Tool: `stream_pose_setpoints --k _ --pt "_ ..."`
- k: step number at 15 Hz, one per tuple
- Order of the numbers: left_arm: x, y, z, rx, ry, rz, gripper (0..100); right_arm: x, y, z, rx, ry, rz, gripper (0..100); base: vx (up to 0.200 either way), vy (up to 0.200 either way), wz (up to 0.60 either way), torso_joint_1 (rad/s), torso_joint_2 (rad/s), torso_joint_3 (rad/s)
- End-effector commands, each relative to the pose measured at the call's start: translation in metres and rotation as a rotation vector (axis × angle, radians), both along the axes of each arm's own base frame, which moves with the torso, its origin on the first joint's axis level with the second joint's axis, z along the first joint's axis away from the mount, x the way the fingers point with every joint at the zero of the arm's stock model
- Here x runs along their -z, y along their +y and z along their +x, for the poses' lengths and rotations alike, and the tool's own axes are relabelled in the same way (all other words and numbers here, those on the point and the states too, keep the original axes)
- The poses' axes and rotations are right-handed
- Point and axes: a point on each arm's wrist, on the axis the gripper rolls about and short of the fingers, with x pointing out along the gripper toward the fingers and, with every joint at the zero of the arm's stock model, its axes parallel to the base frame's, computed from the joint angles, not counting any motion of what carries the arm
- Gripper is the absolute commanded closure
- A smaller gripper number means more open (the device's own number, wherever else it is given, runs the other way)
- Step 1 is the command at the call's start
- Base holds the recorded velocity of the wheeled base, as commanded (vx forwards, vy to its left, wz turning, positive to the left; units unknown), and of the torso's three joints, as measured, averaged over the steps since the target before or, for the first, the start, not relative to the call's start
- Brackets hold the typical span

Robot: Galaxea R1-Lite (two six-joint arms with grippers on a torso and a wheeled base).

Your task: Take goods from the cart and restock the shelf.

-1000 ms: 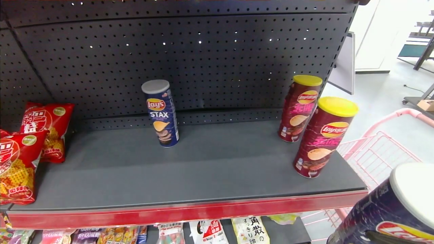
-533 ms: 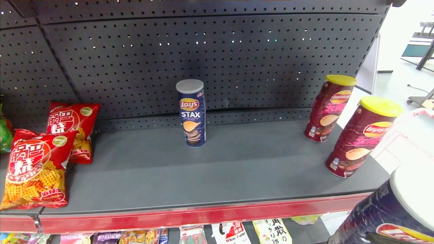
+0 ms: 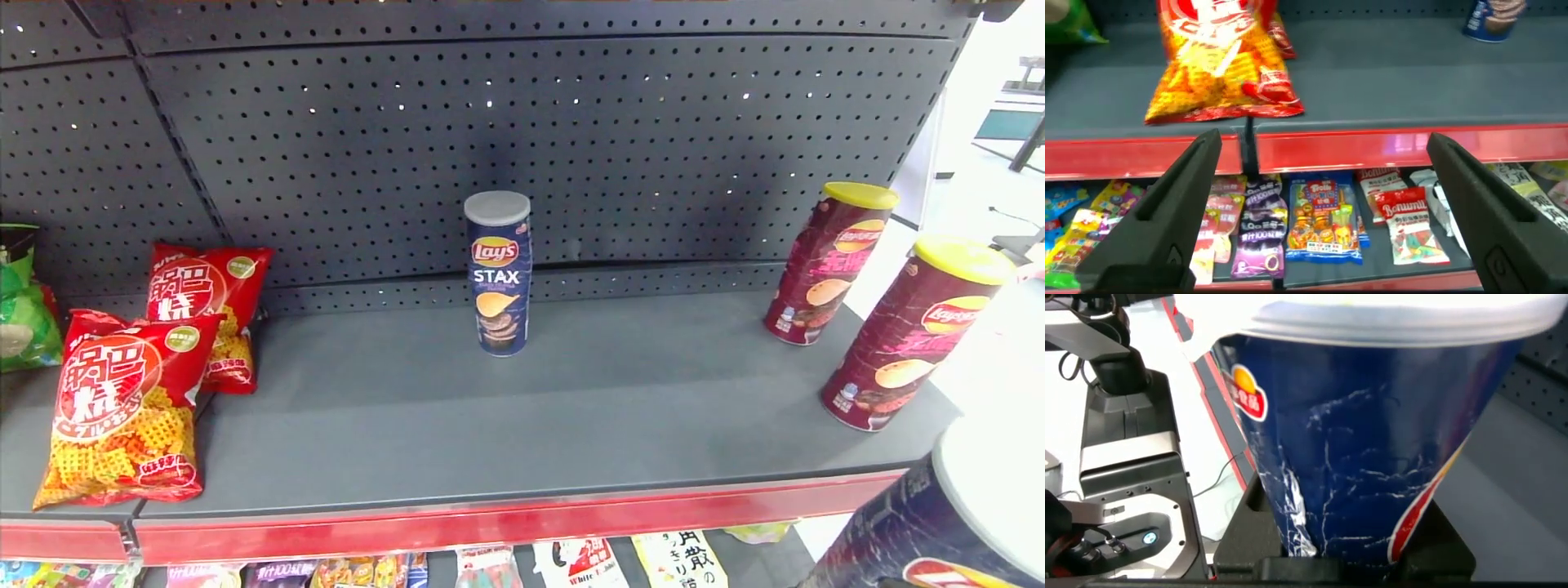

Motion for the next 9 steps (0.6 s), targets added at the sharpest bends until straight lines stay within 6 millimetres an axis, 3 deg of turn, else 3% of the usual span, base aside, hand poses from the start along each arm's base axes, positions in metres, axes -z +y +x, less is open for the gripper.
stream_pose_setpoints --k 1,9 --pt "0.0000 0.0000 0.0001 0.000 0.001 0.000 0 0.0000 0.0000 -0.0001 -0.001 -0.001 0.000 100 0.000 0.000 0.00 0.000 0.00 0.000" --pt "0.0000 0.0000 0.0001 0.000 0.001 0.000 0 0.0045 -0.0015 -0.0030 -0.001 0.006 -0.003 100 0.000 0.000 0.00 0.000 0.00 0.000"
